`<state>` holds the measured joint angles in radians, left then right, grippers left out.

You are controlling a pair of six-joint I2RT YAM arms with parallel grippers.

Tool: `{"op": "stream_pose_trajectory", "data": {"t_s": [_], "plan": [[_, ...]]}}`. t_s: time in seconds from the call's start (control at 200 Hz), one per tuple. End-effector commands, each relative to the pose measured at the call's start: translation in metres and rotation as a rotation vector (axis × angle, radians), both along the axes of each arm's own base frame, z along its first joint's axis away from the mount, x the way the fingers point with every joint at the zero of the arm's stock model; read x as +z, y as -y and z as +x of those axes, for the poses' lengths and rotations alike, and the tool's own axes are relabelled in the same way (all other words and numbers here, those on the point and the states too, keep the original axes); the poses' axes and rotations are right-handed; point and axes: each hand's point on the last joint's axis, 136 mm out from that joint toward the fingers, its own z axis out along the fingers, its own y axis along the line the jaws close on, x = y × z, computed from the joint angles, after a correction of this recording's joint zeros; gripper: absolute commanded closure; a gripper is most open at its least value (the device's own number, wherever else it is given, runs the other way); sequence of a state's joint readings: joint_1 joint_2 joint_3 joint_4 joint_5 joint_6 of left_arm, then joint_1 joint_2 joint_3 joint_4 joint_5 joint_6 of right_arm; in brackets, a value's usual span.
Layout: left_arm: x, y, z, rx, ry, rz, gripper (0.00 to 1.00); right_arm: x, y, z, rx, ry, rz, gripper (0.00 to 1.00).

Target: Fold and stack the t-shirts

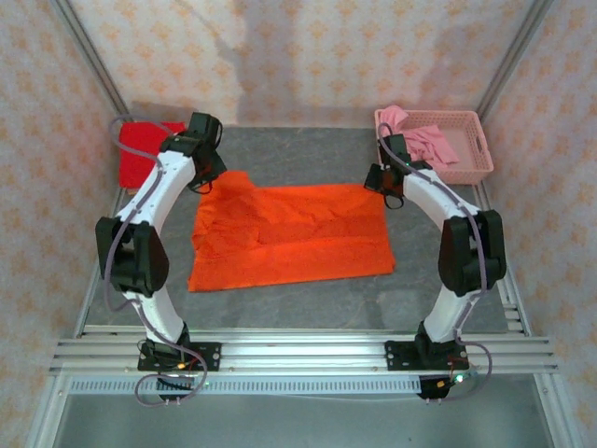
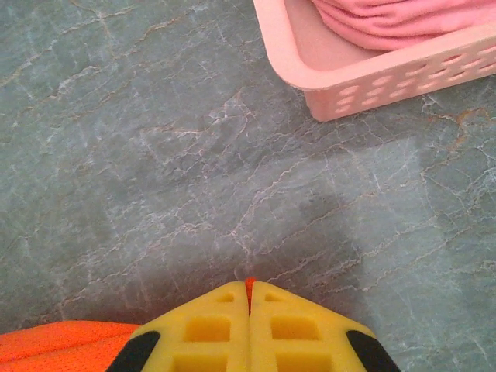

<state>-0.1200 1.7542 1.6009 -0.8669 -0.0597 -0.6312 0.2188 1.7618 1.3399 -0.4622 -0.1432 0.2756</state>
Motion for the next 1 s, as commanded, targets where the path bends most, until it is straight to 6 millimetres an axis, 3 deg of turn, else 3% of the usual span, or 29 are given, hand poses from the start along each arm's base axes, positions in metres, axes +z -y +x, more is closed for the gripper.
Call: {"op": "stream_pose_trajectory", "data": {"t_s": [0.0,0.56,0.996], "plan": [[0.0,0.0,-0.022,0.01,-0.007,0.01,1.0,0.015,0.002,-0.012,-0.01,0.04,0.022,1.0],[-0.005,0.002,-0.11,-0.002,-0.09,0.026,1.0,0.005,0.014,-0.07,-0.018,0.0,0.019,1.0],[-0.035,0.012,-0.169,0.02,-0.168,-0.058,1.0,0.0,0.016,-0.082,-0.016,-0.02,0.023,1.0]]}}
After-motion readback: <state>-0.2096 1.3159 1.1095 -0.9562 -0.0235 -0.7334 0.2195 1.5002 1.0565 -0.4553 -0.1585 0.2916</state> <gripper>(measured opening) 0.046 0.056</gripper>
